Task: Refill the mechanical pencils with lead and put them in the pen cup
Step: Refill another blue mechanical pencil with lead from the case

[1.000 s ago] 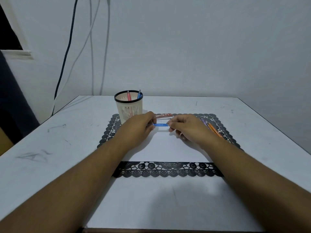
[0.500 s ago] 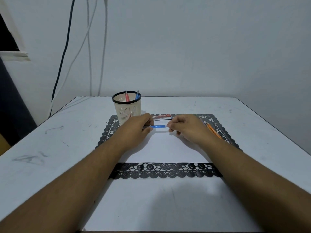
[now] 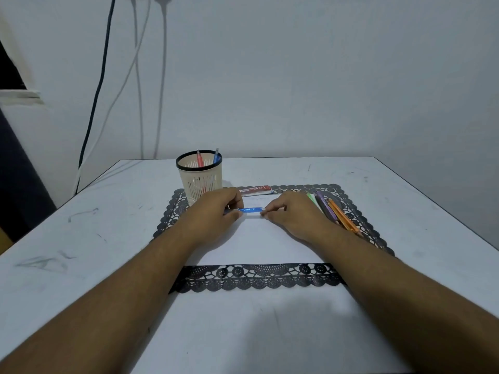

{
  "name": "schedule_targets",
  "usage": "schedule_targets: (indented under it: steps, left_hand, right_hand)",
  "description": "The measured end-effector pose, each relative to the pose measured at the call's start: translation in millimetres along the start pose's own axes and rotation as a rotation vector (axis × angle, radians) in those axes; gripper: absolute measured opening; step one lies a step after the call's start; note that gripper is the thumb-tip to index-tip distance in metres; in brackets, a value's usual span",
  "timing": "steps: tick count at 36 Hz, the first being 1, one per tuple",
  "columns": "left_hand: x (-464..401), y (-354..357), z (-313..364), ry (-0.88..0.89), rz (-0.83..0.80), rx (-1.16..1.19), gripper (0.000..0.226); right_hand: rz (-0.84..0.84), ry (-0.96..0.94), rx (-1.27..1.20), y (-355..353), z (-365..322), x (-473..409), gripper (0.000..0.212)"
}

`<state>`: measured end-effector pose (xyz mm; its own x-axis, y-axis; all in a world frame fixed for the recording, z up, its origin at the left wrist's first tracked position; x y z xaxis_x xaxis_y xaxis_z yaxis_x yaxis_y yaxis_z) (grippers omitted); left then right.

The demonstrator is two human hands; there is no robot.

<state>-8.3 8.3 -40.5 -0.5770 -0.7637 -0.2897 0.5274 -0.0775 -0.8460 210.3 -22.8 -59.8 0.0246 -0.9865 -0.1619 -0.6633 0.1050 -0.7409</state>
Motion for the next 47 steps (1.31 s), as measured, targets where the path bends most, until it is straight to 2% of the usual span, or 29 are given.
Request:
schedule_targets:
  steps: [4, 10, 14, 20, 47]
  left_hand:
    - [0.8, 0.2, -0.7, -0.005, 0.000, -0.008, 0.009]
    - [0.9, -0.7, -0.4, 0.000, -0.006, 0.008, 0.008]
    - [0.6, 1.8, -0.9, 0.003, -0.009, 0.024, 0.010]
    - [-1.3, 4.2, -0.9, 0.017, -0.027, 0.026, 0.008]
    - [-0.6, 3.9, -1.6, 0.023, -0.008, 0.051, 0.011]
  right_hand:
    - [0.010, 0.031, -0.015, -5.7, -0.1, 2.9, 0.014]
    - [0.086, 0.082, -0.287, -20.8, 6.1, 6.7, 0.010]
    - [0.054, 0.048, -0.370, -25.4, 4.4, 10.5, 0.007]
    - [-0.043, -0.020, -0.181, -21.1, -0.1, 6.2, 0.007]
    - [-0.062, -0.033, -0.183, -20.6, 0.1, 6.2, 0.006]
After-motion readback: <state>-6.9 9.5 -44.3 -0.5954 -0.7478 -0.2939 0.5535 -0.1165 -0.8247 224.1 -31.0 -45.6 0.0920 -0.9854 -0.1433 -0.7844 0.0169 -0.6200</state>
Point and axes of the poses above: each hand's wrist, its own x-axis away from the middle knuckle, its own y-axis out of the palm, z = x × y, the point moved 1 cm from there along -x, towards the middle knuckle, and after that the axes turned 3 degrees about -z, right-handed, at the moved point
